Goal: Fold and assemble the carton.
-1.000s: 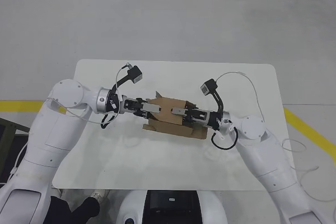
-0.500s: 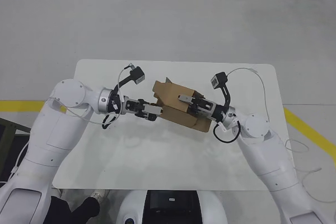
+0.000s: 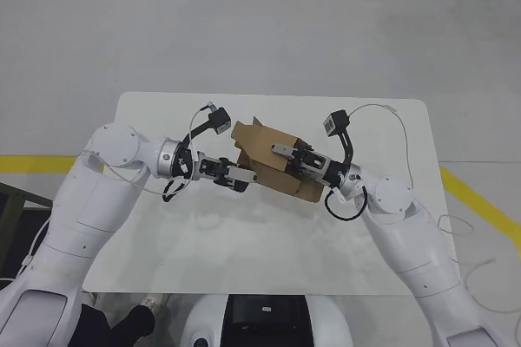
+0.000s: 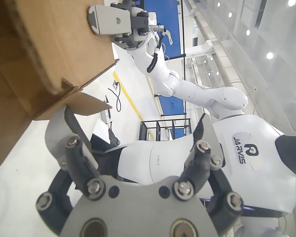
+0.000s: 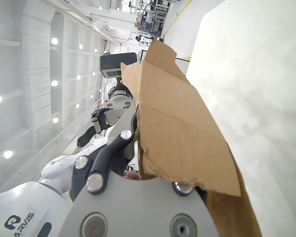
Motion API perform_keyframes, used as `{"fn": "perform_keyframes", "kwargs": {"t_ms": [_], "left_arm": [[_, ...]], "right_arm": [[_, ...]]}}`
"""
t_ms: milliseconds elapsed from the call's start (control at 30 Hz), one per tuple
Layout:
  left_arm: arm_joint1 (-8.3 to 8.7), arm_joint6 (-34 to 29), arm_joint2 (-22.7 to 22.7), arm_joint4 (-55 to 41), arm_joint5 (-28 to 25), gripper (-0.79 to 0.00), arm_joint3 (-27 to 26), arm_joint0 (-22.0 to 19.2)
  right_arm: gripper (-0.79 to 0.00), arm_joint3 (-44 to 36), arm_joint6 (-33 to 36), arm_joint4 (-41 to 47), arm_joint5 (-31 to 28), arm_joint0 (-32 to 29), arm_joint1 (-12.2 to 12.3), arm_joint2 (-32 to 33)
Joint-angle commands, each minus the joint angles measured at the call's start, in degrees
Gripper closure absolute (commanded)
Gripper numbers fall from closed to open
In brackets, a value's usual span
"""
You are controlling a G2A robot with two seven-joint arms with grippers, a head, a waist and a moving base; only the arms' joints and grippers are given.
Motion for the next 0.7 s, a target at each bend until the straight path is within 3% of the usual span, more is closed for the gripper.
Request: {"fn": "perform_keyframes", "kwargs": {"t_ms": [0,667], "left_arm": [[-0.06,0.1,0.2,0.0,0.1,-0.785,0.2,-0.1],[-0.41,-0.3,1.3,-0.6,-0.1,-0.785,1.0,-0.9]], "right_arm": [[0.0,0.0,-0.3,-0.2,0.0,0.1,-0.1,-0.2],[0.0,-1.3,-2.0,-1.4,0.1,-0.8,-0.7,-1.4]]}}
